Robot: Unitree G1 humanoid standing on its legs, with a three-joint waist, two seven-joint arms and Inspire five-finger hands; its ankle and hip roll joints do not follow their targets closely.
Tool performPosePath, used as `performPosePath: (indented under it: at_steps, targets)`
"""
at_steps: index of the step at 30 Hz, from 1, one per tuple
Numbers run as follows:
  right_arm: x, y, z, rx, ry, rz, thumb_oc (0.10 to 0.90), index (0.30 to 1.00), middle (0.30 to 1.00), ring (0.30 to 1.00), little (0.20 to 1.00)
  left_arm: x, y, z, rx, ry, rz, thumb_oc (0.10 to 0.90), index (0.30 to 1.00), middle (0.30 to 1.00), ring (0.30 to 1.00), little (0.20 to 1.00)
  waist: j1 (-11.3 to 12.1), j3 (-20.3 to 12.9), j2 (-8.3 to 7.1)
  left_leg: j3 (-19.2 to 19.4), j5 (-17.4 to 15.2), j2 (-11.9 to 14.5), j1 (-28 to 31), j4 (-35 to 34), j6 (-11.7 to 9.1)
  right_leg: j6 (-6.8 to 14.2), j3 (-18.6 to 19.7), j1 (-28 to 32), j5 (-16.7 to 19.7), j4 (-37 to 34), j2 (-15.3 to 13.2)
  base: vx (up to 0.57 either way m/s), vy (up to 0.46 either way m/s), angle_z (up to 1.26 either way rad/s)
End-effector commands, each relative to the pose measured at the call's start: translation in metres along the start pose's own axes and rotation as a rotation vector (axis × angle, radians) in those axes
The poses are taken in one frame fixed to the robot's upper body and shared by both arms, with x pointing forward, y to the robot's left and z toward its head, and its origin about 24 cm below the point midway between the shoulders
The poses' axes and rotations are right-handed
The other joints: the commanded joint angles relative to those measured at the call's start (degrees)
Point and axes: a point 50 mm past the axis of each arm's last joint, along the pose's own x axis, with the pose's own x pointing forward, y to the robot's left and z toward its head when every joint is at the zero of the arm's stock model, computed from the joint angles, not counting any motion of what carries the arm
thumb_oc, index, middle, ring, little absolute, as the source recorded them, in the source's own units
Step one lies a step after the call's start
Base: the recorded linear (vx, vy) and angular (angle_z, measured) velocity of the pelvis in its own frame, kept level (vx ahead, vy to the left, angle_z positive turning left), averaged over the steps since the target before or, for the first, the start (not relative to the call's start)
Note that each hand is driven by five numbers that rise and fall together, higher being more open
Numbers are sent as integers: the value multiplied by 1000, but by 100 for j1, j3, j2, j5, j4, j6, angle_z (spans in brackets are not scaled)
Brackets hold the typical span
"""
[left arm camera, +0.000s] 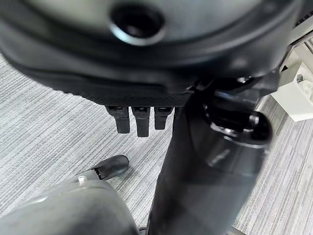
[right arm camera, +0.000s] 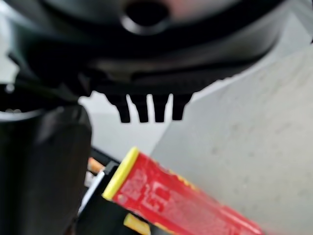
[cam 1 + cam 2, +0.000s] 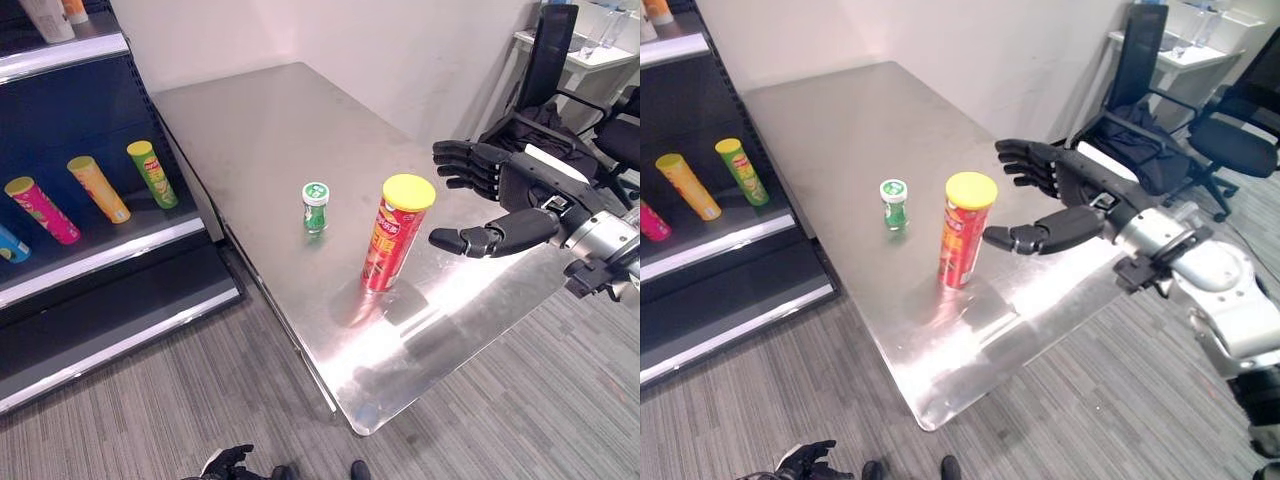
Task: Put the goods on the table back onto the shelves and tidy them up.
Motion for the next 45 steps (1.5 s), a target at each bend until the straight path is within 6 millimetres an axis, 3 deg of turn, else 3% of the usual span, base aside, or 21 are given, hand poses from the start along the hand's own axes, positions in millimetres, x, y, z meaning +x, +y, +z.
performPosePath:
  at_steps: [1,8,31,32,33,41,45]
  targets:
    - [7,-25,42,-113,-177,-86,800,900,900,900,900,-1,16,-5,72,15,33,800,900,900,900,900,197,-255,-250,304,-579,101,374,21,-400,444,-120,146,-189,76,-118,15,-6,14]
    - [22,-15,43,-176,-139,-2,800,900,900,900,900,-2,14,-8,67,26,34,800,900,900,900,900,282,-242,-303,195,-548,98,327,21,-418,436,-213,159,-195,76,-149,12,-7,11]
    - [36,-19,26,-197,-52,-28,800,900,900,900,900,-3,15,-14,47,42,45,800,900,900,900,900,431,-241,-397,37,-527,95,295,21,-438,414,-332,217,-261,76,-165,7,-2,3]
    - [37,-19,24,-194,-48,-25,544,516,516,516,516,-4,14,-15,46,43,44,800,900,900,900,900,437,-238,-403,29,-528,95,291,21,-440,412,-345,214,-263,76,-165,0,0,0]
    - [37,-18,24,-194,-44,-22,400,300,300,300,300,-4,14,-15,46,42,43,800,900,900,900,900,441,-235,-407,24,-524,95,287,21,-441,410,-347,217,-267,76,-164,0,0,0]
    - [34,-21,21,-209,-46,-66,400,300,300,300,300,-4,15,-15,41,43,48,800,900,900,900,900,453,-232,-419,-7,-525,99,290,21,-443,400,-373,237,-285,76,-155,-2,-8,2]
    - [5,-42,26,-242,-161,-408,400,300,300,300,300,-4,14,-16,-2,39,76,800,900,900,900,900,405,-251,-330,-59,-580,97,329,21,-401,375,-364,285,-348,76,-126,24,-29,6]
